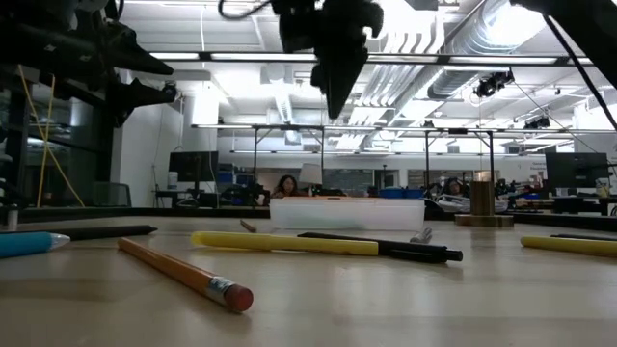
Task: Pick & place school supplies into a supply box
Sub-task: Put the gray pen into the supply box
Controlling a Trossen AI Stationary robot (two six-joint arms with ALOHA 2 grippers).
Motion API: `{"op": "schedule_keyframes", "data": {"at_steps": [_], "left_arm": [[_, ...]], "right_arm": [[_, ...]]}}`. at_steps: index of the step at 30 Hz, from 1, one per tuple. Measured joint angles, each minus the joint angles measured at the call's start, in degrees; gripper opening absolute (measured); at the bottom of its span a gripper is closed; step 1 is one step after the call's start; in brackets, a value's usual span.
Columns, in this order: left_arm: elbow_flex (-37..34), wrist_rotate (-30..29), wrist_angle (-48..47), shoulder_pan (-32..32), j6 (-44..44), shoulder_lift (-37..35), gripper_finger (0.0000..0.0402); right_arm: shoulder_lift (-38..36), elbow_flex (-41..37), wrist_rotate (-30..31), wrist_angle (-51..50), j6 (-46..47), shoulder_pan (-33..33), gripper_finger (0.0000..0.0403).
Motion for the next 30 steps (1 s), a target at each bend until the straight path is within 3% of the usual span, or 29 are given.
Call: {"op": "schedule_keyframes", "data": {"at_steps": [9,23,30], "left_arm": [[0.0,2.8,-0.2,0.0,1.7,0.0,0.025],[0.0,4.5,0.2,-0.1,1.4,0.0,0.025],[0.0,0.5,1.3,-6.7,0.5,0.0,0.025]], "right_arm": [[-4.0,0.0,0.0,-1.0,-2.6,4.0,0.0064],[-4.5,0.0,1.4,-2.3,-7.5,10.4,0.0062],[-4.4,0.0,1.6,-2.3,-7.5,12.1,0.0063]]}}
